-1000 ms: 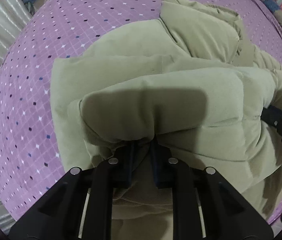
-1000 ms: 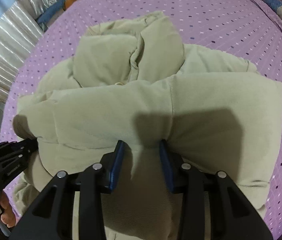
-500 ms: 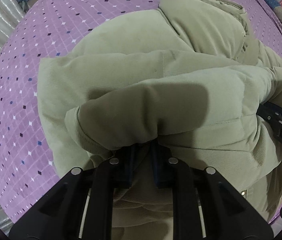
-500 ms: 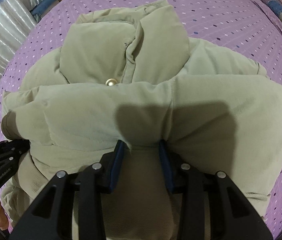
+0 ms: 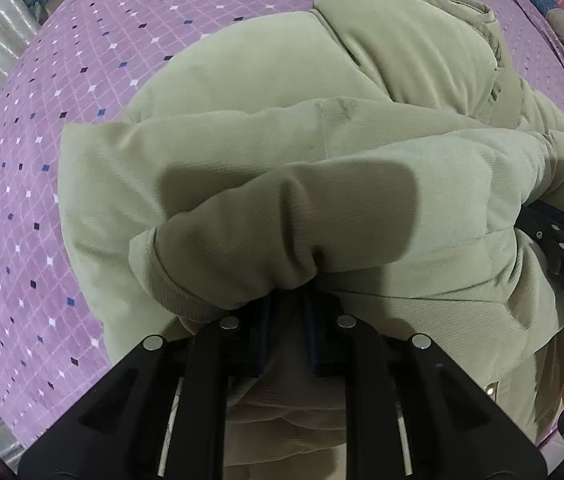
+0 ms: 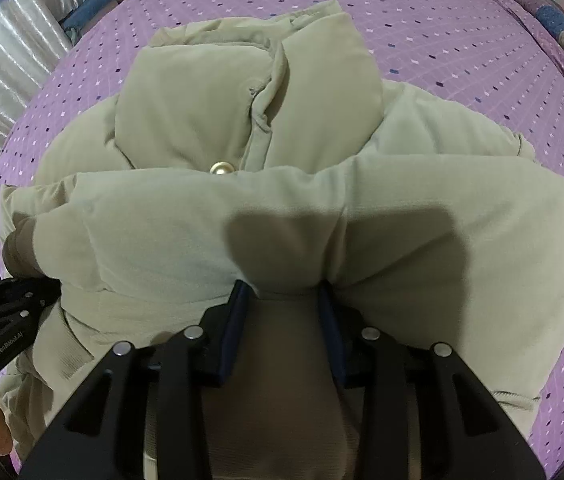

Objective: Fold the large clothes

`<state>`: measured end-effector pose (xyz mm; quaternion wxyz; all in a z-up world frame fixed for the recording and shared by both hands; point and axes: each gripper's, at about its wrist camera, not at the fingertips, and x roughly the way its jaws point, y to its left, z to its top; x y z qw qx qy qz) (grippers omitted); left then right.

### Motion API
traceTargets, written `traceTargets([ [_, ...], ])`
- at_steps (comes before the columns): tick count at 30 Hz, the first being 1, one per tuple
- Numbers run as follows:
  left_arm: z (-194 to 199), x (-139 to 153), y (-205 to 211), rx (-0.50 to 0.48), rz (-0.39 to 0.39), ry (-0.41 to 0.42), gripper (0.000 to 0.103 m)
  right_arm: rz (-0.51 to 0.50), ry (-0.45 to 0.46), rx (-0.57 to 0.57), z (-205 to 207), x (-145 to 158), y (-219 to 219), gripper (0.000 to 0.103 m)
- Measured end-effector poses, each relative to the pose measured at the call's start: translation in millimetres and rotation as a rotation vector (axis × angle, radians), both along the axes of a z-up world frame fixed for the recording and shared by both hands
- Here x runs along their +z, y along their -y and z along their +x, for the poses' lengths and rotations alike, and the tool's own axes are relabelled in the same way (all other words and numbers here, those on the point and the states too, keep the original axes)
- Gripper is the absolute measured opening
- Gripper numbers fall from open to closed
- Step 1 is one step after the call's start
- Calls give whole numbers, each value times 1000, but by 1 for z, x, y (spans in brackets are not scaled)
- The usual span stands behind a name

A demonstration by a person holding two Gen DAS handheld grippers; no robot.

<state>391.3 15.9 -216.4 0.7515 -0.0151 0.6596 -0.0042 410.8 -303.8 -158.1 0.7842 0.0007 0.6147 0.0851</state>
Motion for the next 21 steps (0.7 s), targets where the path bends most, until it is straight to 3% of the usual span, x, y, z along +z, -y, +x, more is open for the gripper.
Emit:
traceTargets([
  [4, 1, 18, -3, 4, -12, -4, 16, 93, 28, -5, -10, 18, 15, 39],
  [8, -26, 53, -10, 9, -24, 99, 19, 149, 120, -29, -38, 55, 44, 46],
  [9, -31, 58, -10, 6, -23, 116, 23, 154, 142, -35, -45, 64, 52, 46],
  [11, -51, 73, -13, 8, -21, 168, 41, 159, 171, -47, -62, 79, 69, 47],
  [13, -66, 78, -17, 6, -25, 188, 42, 127, 175, -51, -75, 86, 87, 48],
  [17, -78, 69, -24, 17, -32, 181, 41, 73, 126, -77, -85, 79, 110, 52],
  [21, -68, 32, -31, 33, -72, 95, 38, 51, 49, -93, -81, 48, 118, 52],
])
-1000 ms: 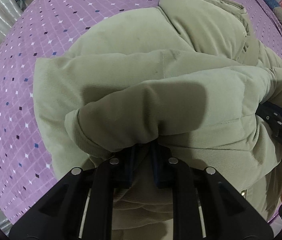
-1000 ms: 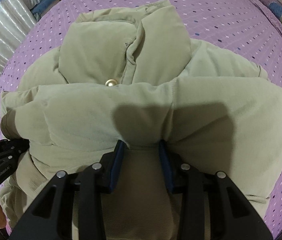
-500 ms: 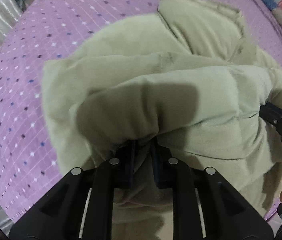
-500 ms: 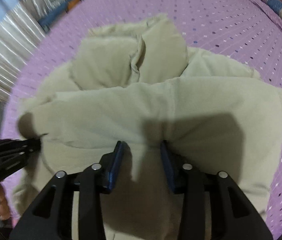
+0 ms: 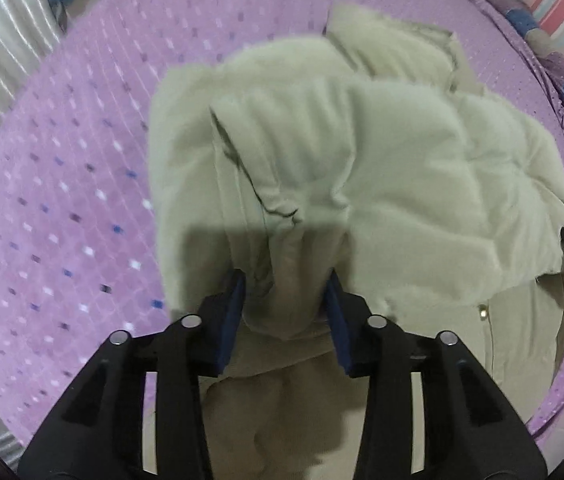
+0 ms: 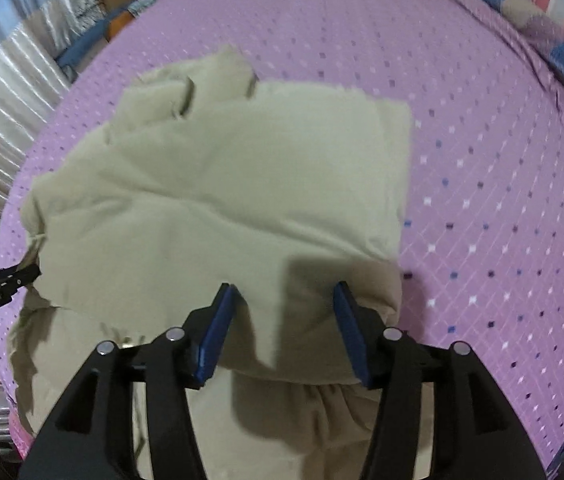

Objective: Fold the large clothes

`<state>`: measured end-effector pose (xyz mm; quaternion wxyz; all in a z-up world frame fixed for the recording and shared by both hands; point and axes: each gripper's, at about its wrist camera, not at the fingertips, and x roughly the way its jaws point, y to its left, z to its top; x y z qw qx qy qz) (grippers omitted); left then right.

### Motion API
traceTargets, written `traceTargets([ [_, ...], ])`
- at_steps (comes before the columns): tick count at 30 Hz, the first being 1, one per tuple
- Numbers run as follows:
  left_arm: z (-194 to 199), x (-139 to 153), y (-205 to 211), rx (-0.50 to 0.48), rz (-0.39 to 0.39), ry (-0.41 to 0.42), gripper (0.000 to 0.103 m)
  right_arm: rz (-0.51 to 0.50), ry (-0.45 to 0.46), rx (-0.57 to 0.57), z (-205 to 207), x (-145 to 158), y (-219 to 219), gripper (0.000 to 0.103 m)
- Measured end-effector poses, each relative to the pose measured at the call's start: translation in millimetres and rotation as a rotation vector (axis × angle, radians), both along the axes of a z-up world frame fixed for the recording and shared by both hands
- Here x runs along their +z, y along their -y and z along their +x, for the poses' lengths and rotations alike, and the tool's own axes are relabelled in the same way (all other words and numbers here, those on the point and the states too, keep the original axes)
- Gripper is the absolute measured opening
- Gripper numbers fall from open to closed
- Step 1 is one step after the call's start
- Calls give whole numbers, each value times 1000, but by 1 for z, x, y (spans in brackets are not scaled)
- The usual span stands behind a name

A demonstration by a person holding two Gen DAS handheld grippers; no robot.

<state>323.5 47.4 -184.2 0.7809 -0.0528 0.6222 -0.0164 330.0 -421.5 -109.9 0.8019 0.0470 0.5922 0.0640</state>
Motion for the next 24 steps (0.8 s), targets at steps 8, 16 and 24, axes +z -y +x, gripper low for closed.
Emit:
traceTargets([
  [8, 14, -25, 11, -28, 47, -10, 40, -54, -68, 6, 19, -51, -15, 53],
  [16, 11, -26, 20, -12, 48, 16, 41, -75, -39, -8, 16, -55, -19, 53],
  [24, -47, 16, 1, 18, 96, 141, 80, -13, 199, -25, -45, -9, -22, 84],
])
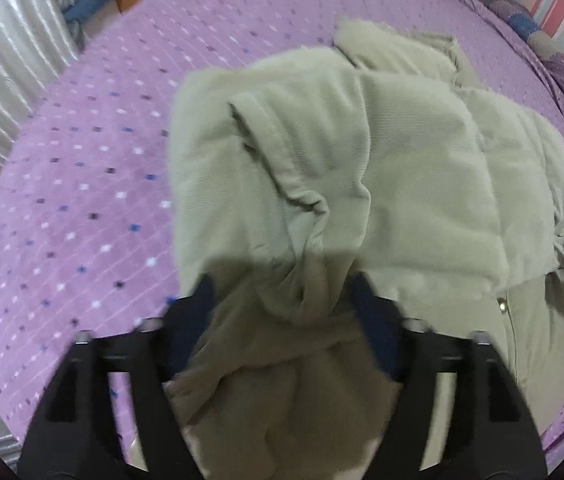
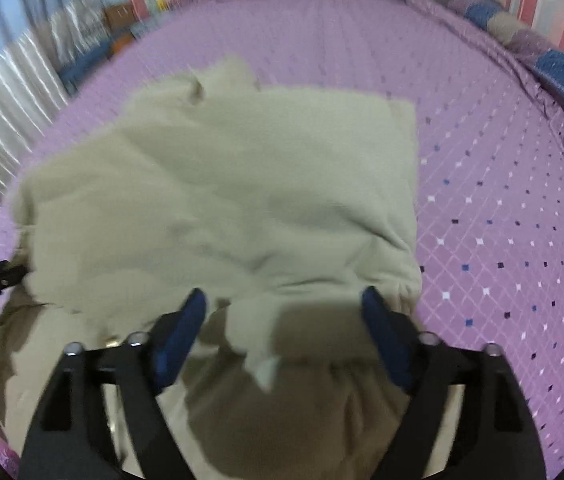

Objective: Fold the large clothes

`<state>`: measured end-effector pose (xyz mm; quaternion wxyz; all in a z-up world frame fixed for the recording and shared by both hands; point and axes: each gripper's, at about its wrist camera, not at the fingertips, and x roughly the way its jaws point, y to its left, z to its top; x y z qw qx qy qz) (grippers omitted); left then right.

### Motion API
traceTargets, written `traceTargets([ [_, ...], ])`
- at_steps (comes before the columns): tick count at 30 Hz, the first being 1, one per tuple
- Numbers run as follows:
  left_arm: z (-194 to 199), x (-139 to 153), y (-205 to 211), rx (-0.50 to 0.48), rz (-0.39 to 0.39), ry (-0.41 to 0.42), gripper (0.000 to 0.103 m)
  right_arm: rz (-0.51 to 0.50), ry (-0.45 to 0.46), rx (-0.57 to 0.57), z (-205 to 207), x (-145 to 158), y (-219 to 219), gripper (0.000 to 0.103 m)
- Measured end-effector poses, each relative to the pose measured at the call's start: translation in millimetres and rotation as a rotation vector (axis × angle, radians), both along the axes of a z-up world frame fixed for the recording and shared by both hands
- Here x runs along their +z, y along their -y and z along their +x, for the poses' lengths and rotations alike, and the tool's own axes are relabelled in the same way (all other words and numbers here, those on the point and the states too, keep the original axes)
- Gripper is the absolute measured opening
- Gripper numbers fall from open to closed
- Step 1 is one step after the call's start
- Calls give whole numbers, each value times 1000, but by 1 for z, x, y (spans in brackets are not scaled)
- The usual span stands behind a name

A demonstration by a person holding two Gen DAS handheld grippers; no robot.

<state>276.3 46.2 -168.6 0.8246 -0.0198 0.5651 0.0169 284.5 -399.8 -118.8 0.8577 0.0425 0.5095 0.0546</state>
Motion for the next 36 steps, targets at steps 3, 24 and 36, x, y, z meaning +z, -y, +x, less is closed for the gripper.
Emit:
traceTargets([
  [3, -31, 22, -2, -3, -25, 63, 90, 15, 70, 11, -31, 13, -5, 86],
  [24, -197, 19, -6, -20, 33, 252, 100, -169, 331, -80, -210, 9, 15, 94],
  [36, -228, -11, -76, 136, -109, 293, 100, -64, 351, -137, -228, -32, 74, 97],
])
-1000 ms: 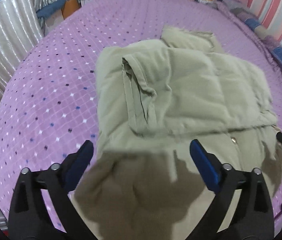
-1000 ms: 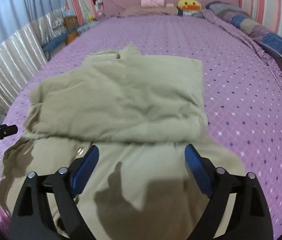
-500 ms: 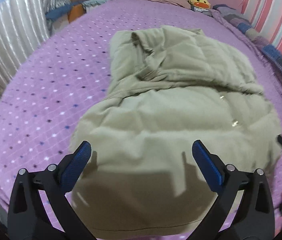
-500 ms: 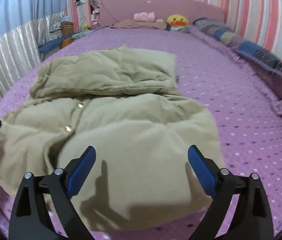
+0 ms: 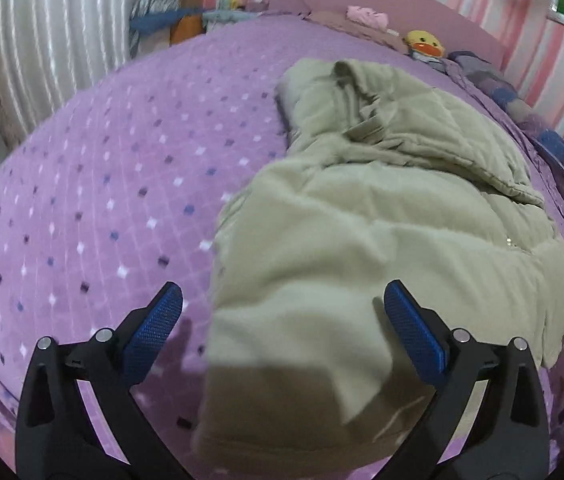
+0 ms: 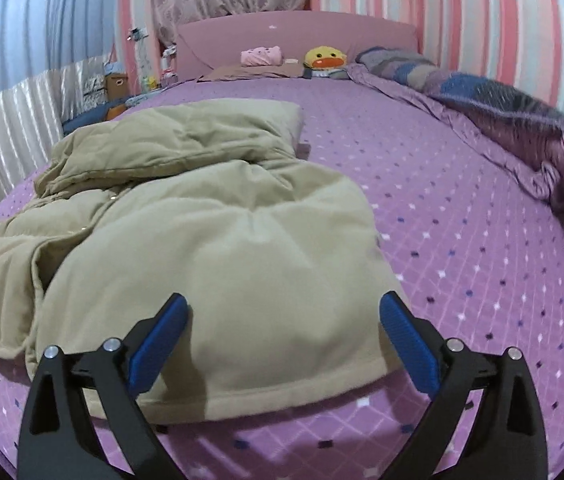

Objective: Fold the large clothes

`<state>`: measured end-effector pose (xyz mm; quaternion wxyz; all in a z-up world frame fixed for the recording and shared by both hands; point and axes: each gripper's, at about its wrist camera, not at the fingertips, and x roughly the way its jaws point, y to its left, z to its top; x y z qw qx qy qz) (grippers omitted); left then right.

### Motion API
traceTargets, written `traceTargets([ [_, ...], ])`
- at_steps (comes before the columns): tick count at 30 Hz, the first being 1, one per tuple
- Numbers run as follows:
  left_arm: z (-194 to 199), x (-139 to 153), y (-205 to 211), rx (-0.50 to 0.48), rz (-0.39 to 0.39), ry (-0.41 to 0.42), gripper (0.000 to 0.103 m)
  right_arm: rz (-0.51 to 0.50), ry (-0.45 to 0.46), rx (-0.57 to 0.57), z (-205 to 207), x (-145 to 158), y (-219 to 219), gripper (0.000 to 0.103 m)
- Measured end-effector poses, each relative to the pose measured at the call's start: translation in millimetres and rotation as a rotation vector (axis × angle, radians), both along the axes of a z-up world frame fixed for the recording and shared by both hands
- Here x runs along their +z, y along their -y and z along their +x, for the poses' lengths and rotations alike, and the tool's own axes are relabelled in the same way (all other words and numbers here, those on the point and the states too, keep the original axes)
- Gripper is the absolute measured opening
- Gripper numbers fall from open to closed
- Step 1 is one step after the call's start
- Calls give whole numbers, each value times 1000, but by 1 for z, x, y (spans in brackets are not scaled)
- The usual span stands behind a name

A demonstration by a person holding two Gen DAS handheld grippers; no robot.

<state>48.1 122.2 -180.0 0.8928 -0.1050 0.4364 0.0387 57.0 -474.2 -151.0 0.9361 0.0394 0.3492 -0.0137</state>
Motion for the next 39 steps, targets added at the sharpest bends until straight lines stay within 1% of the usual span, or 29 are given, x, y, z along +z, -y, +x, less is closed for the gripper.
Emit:
traceTargets([
  [1, 0, 0, 0, 3, 4, 0, 100, 17, 18, -19, -4, 0, 6, 97],
  [4, -7, 8, -6, 25, 29, 36, 100, 23, 48, -60, -14, -1, 14, 97],
  [6, -11, 10, -12, 39, 8, 46, 100, -1, 50, -77, -19, -6, 15, 97],
  [7, -11, 10, -14, 46, -4, 44, 100, -14, 43, -91, -22, -10, 16, 97],
  [9, -12, 6, -20, 69, -15, 28, 100, -5, 27, -108, -24, -13, 19, 97],
  [10, -12, 5, -21, 73, -18, 24, 100, 4, 26, -113, -25, -12, 20, 97],
  [12, -13, 4, -22, 76, -21, 15, 100, -9, 40, -124, -29, -8, 20, 97],
  [15, -14, 4, -17, 59, -6, 6, 100, -22, 46, -136, -33, -5, 20, 97],
  [17, -16, 4, -8, 40, 39, -2, 100, -7, 44, -146, -33, -5, 22, 97],
  [19, -18, 6, -1, 14, 57, -1, 100, 2, 43, -156, -33, -4, 25, 97],
  [23, -20, 10, 7, -10, 79, 19, 100, 17, 43, -161, -38, -1, 26, 97],
  [26, -18, 11, 9, -22, 70, 19, 100, 20, 40, -170, -39, -1, 27, 97],
  [30, -19, 10, 10, -19, 95, 17, 100, 29, 32, -179, -39, -5, 29, 97],
  [34, -20, 10, 6, -9, 83, 25, 100, 53, 27, -178, -38, -9, 33, 97],
  [36, -18, 7, 3, -6, 69, 15, 100, 66, 32, -180, -38, -9, 34, 97],
  [39, -16, 6, -2, -2, 32, 13, 100, 85, 39, -184, -38, -9, 38, 97],
])
